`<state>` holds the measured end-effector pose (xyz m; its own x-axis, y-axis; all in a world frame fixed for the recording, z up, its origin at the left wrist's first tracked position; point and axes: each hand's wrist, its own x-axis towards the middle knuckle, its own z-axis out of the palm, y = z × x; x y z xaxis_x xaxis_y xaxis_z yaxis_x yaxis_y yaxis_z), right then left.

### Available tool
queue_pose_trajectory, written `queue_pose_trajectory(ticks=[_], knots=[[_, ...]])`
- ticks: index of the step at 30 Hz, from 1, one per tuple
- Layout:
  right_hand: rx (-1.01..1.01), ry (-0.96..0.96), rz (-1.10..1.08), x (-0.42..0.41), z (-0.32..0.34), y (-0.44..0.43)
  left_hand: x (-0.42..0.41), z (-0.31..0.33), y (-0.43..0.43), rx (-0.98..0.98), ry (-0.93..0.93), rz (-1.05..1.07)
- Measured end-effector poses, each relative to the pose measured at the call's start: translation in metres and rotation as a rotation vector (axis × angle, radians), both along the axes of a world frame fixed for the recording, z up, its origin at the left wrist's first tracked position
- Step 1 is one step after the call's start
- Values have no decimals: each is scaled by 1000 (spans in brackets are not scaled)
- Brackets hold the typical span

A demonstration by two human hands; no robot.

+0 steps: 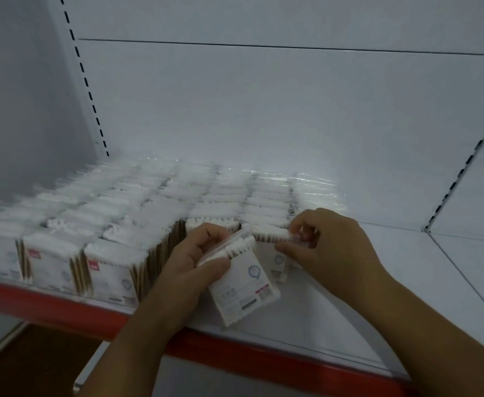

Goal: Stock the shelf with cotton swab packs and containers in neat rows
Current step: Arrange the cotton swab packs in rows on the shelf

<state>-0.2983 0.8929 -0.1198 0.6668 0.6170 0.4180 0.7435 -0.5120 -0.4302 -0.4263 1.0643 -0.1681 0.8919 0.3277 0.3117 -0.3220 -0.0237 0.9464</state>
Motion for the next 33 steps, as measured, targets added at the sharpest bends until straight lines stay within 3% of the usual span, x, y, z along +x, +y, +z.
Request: queue_pose_trajectory(ticks=[4, 6, 8, 13, 18, 23, 27, 33], knots=[[193, 118, 99, -7, 11, -24, -1, 9, -5, 94, -17, 8], [120, 203, 286, -18, 17, -31, 2, 18, -19, 211, -16, 28], [14, 150, 413, -24, 19, -36, 4, 26, -37, 352, -10, 43], [269, 124, 82, 3, 25, -62, 6, 40, -34, 985, -53, 288], [-22, -80, -33, 21, 0, -48, 39, 26, -18, 1605, 446, 416], [-73, -133, 131, 27, -26, -41, 49, 17, 2, 1591, 400, 450], [-138, -152, 119, 31, -29, -34, 52, 11, 1, 1650, 399, 479], [-395, -227, 89, 31, -28, -32, 52, 27, -10, 1718, 642, 436]])
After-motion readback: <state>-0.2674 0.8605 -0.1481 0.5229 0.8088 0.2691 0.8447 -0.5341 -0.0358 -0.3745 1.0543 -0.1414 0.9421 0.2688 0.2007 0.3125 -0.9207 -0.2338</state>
